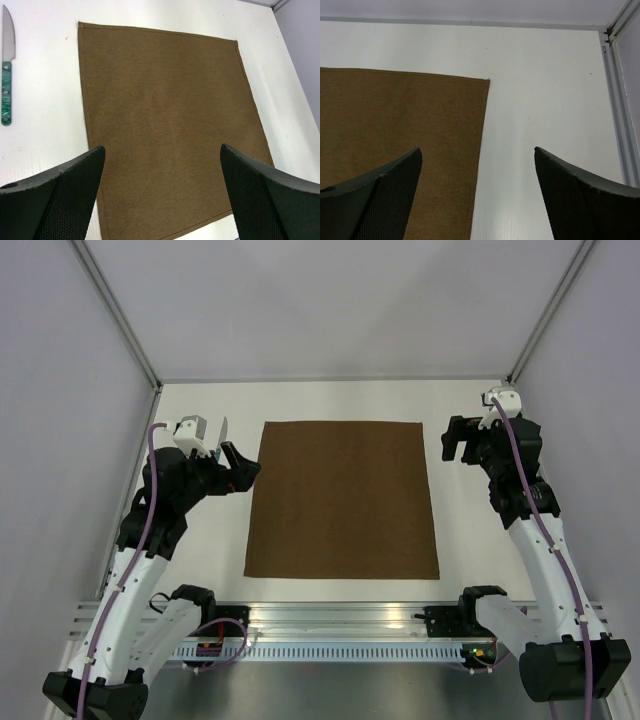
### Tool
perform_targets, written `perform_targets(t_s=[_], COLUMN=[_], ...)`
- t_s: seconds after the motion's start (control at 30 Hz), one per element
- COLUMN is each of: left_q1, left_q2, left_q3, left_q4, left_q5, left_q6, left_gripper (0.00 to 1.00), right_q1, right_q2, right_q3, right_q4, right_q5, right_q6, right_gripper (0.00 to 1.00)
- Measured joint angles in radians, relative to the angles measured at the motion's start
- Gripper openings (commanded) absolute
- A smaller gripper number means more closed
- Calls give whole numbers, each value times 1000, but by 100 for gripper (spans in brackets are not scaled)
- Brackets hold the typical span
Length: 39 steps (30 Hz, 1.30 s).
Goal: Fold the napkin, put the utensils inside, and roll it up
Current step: Fold the napkin at the center of the board.
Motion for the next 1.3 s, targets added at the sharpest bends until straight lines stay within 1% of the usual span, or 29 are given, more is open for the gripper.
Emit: perform_targets(t_s=[0.07,0.23,0.33,0.43,0.53,0.6,0.7,0.77,0.9,1.07,1.2,1.3], left_q1=[0,-3,-55,-199,-392,-525,-716,-796,-932,-1057,-1136,-1179], left_q2=[0,6,35,100,194,284,465,576,809,1048,1199,1285], left_q3=[0,0,2,16,37,64,123,165,263,395,505,568], left_q4=[0,0,1,8,33,60,122,157,230,286,322,349], left_q5=[0,0,-29,-110,-216,-284,-378,-417,-473,-499,-499,-498], left_q6=[0,0,0,-6,-18,-24,-27,-29,-28,-26,-16,-2], left_gripper=[100,96,95,94,93,91,87,85,81,77,73,71], right_q1=[0,0,0,0,0,0,0,0,0,0,0,0], right_q2=[0,18,72,151,211,237,270,277,277,277,277,277], right_q3=[0,10,42,83,106,122,157,167,168,168,168,168], right_q4=[0,-12,-23,-34,-50,-65,-74,-74,-74,-73,-72,-70], right_q5=[0,0,13,47,75,89,109,121,144,158,166,167], right_q6=[0,0,0,0,1,4,10,11,12,12,12,12], right_gripper=[98,98,98,98,98,98,98,98,98,98,98,98])
